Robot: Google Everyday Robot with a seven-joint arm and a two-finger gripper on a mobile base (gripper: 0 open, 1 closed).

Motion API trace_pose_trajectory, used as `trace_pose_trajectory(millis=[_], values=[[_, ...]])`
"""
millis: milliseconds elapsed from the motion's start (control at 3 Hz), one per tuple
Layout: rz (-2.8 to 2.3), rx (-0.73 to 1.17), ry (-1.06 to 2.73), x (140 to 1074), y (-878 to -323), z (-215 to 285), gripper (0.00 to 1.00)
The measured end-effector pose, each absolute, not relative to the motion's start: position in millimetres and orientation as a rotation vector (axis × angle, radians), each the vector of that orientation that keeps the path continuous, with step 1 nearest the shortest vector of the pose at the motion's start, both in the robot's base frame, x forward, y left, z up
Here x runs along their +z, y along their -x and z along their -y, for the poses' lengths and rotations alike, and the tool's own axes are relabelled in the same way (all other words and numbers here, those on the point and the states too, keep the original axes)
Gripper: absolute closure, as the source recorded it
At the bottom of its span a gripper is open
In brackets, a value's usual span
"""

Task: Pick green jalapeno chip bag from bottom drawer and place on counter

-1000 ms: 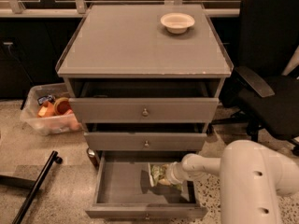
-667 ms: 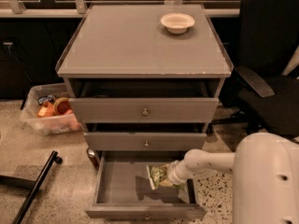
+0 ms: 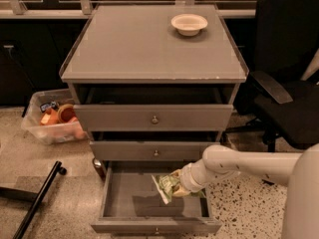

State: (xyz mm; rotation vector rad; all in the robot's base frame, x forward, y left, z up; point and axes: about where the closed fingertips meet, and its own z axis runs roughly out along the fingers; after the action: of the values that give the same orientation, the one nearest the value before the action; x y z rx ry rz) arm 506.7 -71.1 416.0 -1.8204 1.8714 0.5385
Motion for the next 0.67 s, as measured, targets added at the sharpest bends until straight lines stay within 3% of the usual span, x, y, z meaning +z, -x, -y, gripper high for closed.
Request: trace_pose_trajectory(millis=[667], values=[[-1.626,0.475,1.895,571,-523,34,1.0]])
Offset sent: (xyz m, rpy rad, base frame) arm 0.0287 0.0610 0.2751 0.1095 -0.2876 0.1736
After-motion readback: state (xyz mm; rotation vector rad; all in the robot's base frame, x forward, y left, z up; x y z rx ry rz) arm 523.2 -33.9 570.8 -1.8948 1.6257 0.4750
